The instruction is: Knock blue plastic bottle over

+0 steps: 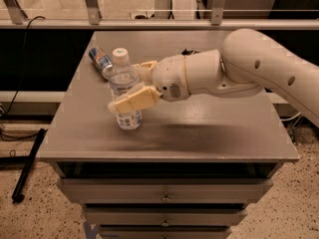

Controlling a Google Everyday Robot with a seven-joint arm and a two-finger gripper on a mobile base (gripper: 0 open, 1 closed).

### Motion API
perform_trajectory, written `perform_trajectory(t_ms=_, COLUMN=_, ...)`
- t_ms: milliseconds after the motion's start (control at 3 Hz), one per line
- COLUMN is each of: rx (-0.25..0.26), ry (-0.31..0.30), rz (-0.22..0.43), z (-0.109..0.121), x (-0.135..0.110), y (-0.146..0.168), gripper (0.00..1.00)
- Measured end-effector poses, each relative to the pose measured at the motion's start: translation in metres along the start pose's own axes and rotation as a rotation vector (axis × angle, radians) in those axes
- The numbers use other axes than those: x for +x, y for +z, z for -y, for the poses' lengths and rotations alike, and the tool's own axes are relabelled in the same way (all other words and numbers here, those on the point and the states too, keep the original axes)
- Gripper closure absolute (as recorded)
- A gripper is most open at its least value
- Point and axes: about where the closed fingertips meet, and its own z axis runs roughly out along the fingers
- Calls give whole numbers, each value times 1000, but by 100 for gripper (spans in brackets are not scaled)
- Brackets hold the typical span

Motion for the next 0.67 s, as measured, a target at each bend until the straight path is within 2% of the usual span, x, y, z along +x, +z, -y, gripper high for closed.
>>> perform_trajectory(t_ms=333, rx=-14, ry=47, rz=49, z=1, x=-7, y=9, gripper=50)
perform_trajectory(t_ms=667, rx=21, ry=48, rz=58, z=15, x=-18, y=-12, gripper=73)
